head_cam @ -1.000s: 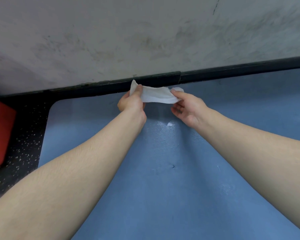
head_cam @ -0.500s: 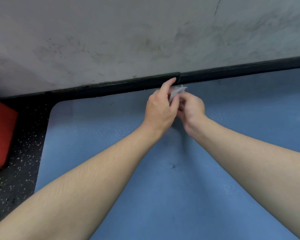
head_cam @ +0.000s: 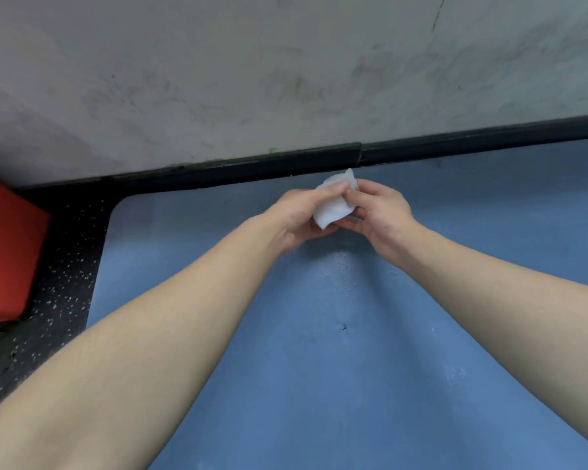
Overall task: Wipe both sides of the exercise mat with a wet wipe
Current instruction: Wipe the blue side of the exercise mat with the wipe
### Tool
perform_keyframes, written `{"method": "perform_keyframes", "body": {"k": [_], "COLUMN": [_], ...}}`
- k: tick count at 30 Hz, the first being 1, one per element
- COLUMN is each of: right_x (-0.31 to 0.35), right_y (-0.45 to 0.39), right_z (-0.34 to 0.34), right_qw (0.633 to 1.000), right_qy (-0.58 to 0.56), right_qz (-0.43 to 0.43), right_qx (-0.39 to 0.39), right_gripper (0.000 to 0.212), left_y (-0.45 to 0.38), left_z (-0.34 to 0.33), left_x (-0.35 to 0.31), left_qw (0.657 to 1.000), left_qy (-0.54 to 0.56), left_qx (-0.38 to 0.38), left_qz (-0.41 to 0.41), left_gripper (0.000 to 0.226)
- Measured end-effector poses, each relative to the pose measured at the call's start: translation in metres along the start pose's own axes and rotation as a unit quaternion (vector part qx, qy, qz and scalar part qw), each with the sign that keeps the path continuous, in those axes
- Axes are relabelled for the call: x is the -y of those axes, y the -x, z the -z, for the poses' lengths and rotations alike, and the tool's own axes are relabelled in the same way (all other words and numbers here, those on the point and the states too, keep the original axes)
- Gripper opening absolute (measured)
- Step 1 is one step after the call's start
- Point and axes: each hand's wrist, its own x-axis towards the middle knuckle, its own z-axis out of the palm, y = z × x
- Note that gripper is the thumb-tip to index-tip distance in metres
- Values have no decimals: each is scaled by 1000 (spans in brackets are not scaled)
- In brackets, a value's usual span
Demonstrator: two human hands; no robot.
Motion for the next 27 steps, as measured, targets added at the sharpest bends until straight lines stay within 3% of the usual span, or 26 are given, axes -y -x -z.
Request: {"method": "perform_keyframes", "body": {"k": [4, 6, 7, 8, 10, 11, 13, 15, 20, 22, 25, 27], "right_x": [12, 19, 23, 26, 35, 38, 40, 33, 1, -7, -15, -18], "right_y": [-7, -16, -21, -25, -25, -22, -15, -14, -20, -21, -18, -16], "right_z": [7, 10, 13, 18, 33, 42, 57, 72, 89, 90, 87, 85], "right_qw": [986, 969, 958, 940, 870, 826, 770, 741, 649, 627, 630, 639], "right_qy": [160, 239, 280, 334, 484, 551, 614, 632, 690, 697, 694, 689], "right_qz": [41, 48, 49, 55, 93, 119, 172, 218, 289, 318, 326, 324], "right_qx": [-23, -34, -42, -47, -31, -16, 16, 59, 135, 138, 118, 107], "right_gripper": [19, 20, 17, 16, 20, 24, 29, 30, 38, 40, 43, 44], "left_y": [-9, -17, -25, -31, -41, -47, -61, -70, -64, -65, -70, -67], "left_z": [12, 16, 21, 26, 34, 34, 29, 26, 37, 46, 49, 25], "left_x": [4, -1, -5, -10, -15, -14, 0, 20, 48, 40, 25, 29], "left_qw": [998, 993, 981, 954, 851, 788, 684, 640, 588, 580, 630, 661], "left_qy": [29, -5, -46, -100, -271, -383, -538, -584, -655, -663, -613, -601], "left_qx": [-16, -82, -157, -250, -394, -405, -333, -261, -169, -176, -298, -291], "left_qz": [-47, -83, -106, -135, -218, -262, -362, -426, -444, -439, -372, -343], "left_gripper": [26, 18, 17, 17, 20, 20, 19, 18, 30, 32, 32, 29]}}
